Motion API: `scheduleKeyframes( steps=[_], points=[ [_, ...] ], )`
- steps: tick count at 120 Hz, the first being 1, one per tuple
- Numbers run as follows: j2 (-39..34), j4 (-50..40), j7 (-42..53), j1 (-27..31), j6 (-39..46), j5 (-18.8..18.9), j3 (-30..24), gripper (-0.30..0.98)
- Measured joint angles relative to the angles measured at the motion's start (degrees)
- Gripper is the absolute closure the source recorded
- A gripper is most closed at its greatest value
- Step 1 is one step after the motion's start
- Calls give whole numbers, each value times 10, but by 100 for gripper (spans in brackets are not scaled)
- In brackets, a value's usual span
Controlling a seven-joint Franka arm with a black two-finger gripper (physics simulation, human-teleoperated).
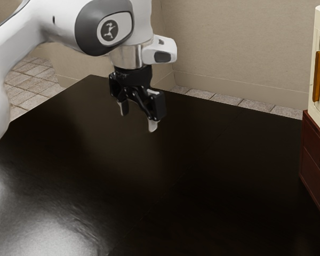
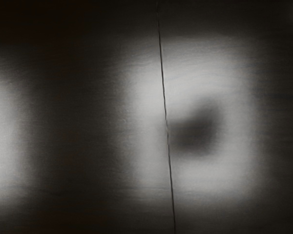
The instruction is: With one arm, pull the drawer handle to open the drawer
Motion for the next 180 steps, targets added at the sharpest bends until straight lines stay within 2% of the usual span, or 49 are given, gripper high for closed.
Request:
scheduleKeyframes(
  steps=[19, 42, 50, 62, 71, 86, 105, 119, 127, 148, 170, 180],
  points=[
    [-6, 3, -26, -15, 9, 14, -21, 0],
    [-8, 0, -50, -13, 22, 9, -26, 0],
    [-24, -9, -46, -13, 29, 10, -51, 0],
    [-111, -90, -19, -14, 65, 11, -122, 0],
    [-121, -107, 1, -38, 78, 10, -148, 0],
    [-89, -110, 116, -90, 150, 21, -154, 0],
    [-48, -112, 271, -16, 237, 29, -157, 0],
    [-30, -114, 390, -20, 287, 29, -167, 0],
    [-27, -134, 449, -26, 303, 24, -171, 0],
    [-47, -173, 588, -31, 309, 18, -226, 0],
    [-31, -147, 703, -6, 338, 11, -208, 0],
    [-35, -149, 745, -15, 351, 15, -206, 0]
  ],
)
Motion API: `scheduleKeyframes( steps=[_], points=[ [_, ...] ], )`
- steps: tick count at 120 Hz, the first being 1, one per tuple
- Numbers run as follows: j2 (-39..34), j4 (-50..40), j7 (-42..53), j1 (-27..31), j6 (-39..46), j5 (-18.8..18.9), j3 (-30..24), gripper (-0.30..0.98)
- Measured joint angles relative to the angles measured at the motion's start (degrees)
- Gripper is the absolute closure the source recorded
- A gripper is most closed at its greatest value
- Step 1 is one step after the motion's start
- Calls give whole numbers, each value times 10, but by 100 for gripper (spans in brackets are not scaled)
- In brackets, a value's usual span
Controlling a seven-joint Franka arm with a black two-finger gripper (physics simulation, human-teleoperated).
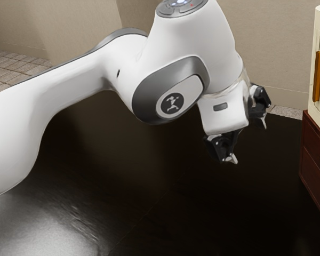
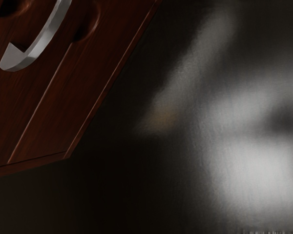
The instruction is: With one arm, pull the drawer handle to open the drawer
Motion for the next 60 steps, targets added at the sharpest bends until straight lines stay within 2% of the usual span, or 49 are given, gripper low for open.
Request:
scheduleKeyframes(
  steps=[12, 28, 35, 46, 60],
  points=[
    [-5, 0, 45, -5, 2, 0, -3, 0],
    [-15, -10, 97, -6, -25, -9, -42, 0],
    [-19, -24, 116, -11, -29, -37, -50, 0],
    [-30, -51, 138, -7, -23, -108, -46, 0],
    [-30, -65, 158, -2, 5, -126, -59, 0]
  ],
)
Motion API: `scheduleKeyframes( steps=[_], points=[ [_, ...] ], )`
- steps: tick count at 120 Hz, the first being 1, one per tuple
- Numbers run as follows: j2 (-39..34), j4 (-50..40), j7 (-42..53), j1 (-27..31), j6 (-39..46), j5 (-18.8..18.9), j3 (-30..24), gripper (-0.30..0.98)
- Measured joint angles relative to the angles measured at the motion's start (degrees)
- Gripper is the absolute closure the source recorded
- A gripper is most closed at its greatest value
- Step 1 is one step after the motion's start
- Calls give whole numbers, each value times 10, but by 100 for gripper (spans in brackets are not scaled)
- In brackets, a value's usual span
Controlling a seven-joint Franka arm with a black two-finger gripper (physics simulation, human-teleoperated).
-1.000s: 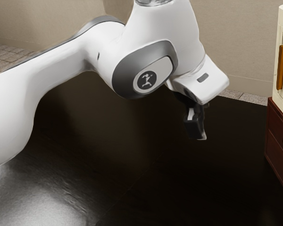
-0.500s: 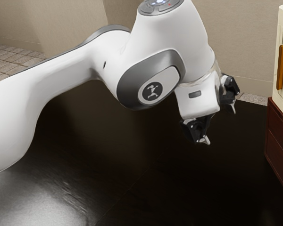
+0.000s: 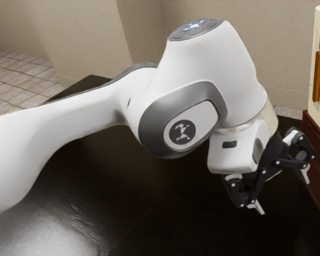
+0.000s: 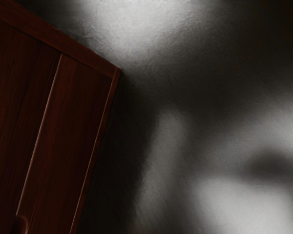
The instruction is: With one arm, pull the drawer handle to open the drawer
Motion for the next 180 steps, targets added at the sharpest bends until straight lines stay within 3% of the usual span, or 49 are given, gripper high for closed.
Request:
scheduleKeyframes(
  steps=[73, 180],
  points=[
    [20, -45, 56, -10, 179, -11, -7, 0],
    [113, 6, 95, 21, 210, 10, -12, -1]
  ],
)
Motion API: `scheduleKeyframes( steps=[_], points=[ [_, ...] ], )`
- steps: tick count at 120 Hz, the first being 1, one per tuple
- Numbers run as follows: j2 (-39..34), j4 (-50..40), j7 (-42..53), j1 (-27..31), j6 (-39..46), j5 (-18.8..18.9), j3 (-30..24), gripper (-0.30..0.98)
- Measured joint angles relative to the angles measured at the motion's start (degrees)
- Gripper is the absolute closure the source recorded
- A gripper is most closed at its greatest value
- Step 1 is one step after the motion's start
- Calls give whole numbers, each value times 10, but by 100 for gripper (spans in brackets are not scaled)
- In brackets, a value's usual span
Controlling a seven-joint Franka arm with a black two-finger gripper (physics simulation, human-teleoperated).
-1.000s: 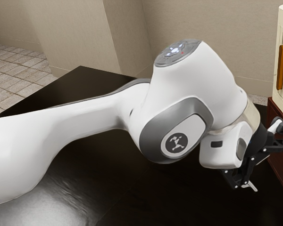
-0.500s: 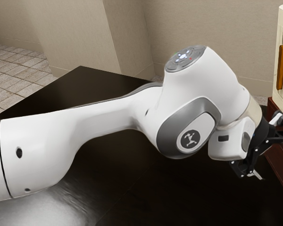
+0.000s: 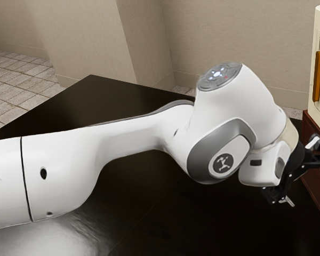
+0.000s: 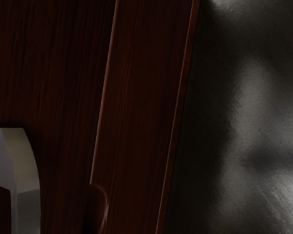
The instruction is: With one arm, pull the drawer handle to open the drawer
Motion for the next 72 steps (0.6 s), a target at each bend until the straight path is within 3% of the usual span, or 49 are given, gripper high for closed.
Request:
scheduleKeyframes(
  steps=[72],
  points=[
    [-10, -18, 20, 7, -2, 2, 5, 0]
  ],
)
